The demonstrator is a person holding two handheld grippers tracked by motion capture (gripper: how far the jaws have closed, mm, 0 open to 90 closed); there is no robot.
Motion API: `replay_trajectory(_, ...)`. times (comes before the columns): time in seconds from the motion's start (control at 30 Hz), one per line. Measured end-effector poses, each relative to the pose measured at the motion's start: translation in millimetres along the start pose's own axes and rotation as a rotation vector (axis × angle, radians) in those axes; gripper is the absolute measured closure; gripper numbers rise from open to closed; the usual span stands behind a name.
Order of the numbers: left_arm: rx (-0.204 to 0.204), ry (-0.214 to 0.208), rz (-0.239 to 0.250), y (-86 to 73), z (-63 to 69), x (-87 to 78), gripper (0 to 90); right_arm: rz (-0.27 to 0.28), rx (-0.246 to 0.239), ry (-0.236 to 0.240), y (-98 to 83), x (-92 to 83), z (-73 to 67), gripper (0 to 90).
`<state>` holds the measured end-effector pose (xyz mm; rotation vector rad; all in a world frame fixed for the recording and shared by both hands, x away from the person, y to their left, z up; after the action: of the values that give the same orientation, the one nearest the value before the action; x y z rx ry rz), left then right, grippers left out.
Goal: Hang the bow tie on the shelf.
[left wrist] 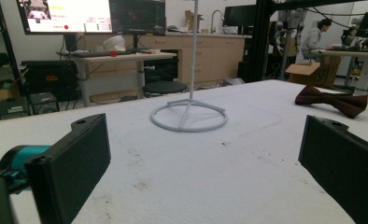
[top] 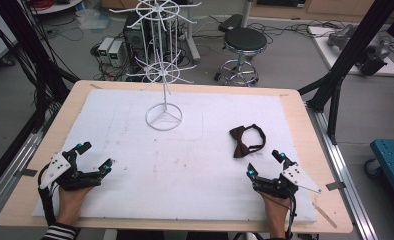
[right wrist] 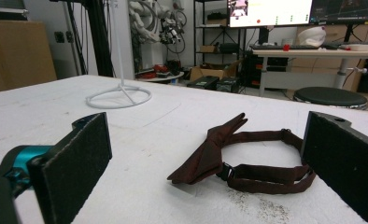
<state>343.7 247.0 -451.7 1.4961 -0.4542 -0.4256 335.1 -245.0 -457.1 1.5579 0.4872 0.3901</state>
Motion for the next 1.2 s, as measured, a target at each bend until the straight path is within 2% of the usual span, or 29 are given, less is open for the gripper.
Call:
replay_trajectory(0.33, 0.003, 0.0, -0.001, 0.0, -0.2, -0.3, 2.6, 0.006, -0.026, -0.005, 0.5, -0.1, -0.7, 1.2)
replay_trajectory(0.47, -0.002, -0.001, -0.002, -0.1, -0.4, -0.3, 2.6, 0.007, -0.016, -0.005, 0.5, -0.4, -0.6, 1.1)
replay_trajectory(0.77, -0.003, -0.001, -0.001, 0.0, -0.5, -0.3, 2.6, 0.005, -0.026, -0.009, 0.7, 0.6, 0.0, 1.1)
replay_trajectory(1.0, -0.003, -0.001, -0.003, -0.1, -0.6, -0.3, 2.6, -0.036, -0.033, -0.005, -0.9, 3.9, -0.7, 1.2)
replay_trajectory(1.03, -0.004, 0.0, -0.002, -0.1, -0.6, -0.3, 2.6, -0.063, -0.04, -0.016, -2.1, 4.9, 0.6, 1.2)
replay_trajectory(1.2, -0.002, 0.0, -0.004, -0.1, -0.6, -0.4, 2.6, -0.108, -0.019, -0.005, -3.7, 7.5, 2.6, 1.2)
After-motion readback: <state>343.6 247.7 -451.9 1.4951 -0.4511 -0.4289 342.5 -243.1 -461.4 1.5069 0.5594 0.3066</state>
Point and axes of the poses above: each handheld gripper's, and its own axes: x roughly forward along the jaws, y roughly out of its top, z roughly to its right, the point moved 9 cm from there along x, roughly forward along the jaws, and after that the axes turned 3 degrees about y, right-handed, at the moved point
